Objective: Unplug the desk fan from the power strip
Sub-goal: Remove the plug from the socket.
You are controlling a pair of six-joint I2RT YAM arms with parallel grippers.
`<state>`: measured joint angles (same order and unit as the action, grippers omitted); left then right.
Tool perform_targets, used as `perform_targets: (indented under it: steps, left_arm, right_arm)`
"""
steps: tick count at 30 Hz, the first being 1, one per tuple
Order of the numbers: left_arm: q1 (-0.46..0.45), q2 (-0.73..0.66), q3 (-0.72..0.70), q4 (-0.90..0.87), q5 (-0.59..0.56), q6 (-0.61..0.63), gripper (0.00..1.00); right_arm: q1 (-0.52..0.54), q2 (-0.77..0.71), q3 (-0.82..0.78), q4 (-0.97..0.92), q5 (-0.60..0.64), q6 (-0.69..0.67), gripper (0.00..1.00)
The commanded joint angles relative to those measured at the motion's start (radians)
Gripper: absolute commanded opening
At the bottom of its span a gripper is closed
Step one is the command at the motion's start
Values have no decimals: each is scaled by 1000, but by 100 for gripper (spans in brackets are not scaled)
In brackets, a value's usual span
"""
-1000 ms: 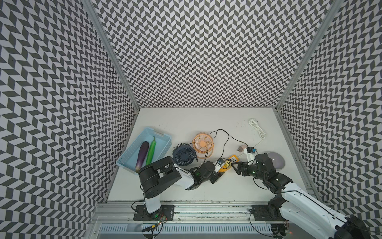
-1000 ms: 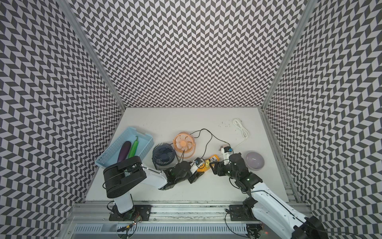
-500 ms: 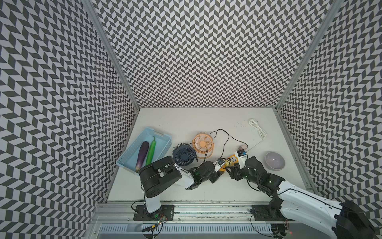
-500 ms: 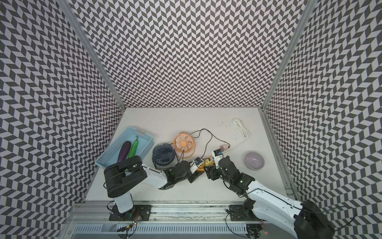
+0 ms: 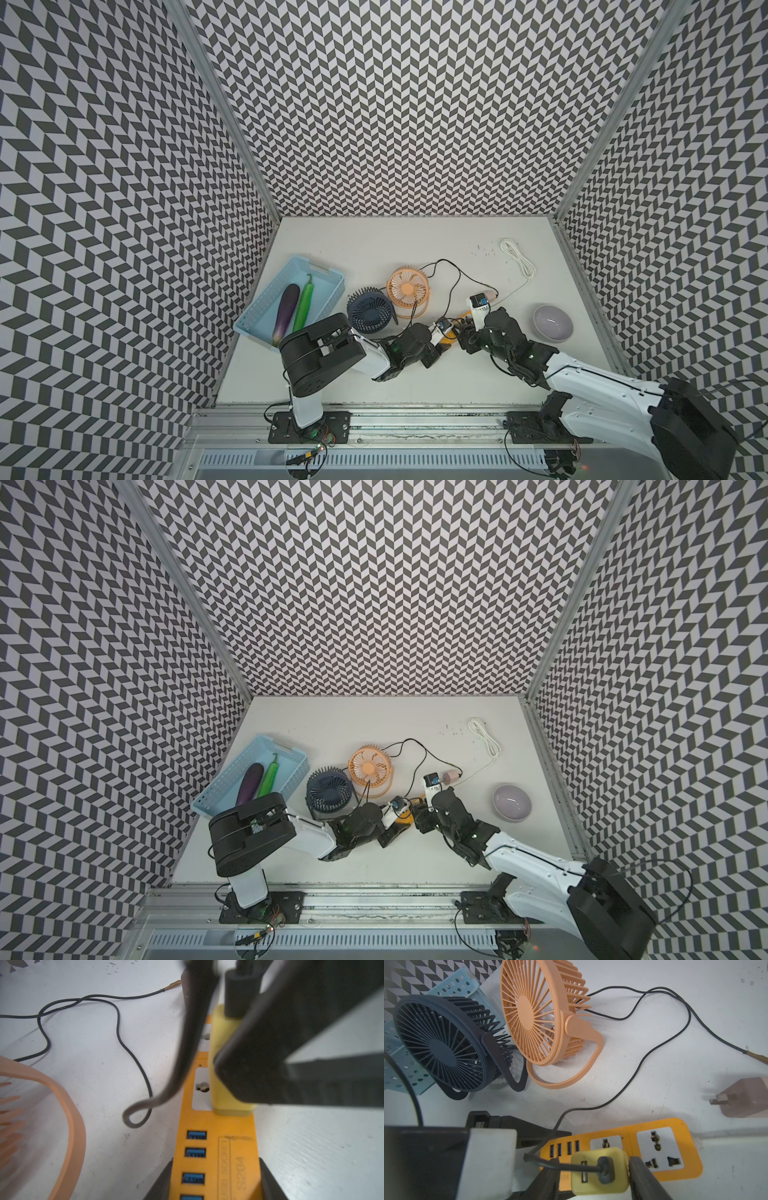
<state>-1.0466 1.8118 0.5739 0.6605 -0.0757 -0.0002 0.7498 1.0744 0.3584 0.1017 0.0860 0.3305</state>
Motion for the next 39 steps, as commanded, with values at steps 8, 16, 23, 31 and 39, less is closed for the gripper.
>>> perform_targets:
  steps: [8, 16, 23, 31, 39]
  left_arm:
    - [2, -1, -19, 10, 22, -4, 29]
    - [2, 1, -17, 10, 24, -4, 29]
    - [3, -2, -17, 11, 27, -9, 29]
    - [7, -1, -3, 2, 42, -8, 28]
    - [7, -8, -18, -2, 38, -14, 28]
  right_arm:
    - [5, 49, 24, 73, 11, -20, 50]
    - [4, 60, 14, 81, 20, -30, 38]
    - [27, 55, -3, 88, 9, -27, 34]
    - [97, 77, -12, 110, 37, 17, 31]
    - [-42, 20, -38, 110, -61, 89, 28]
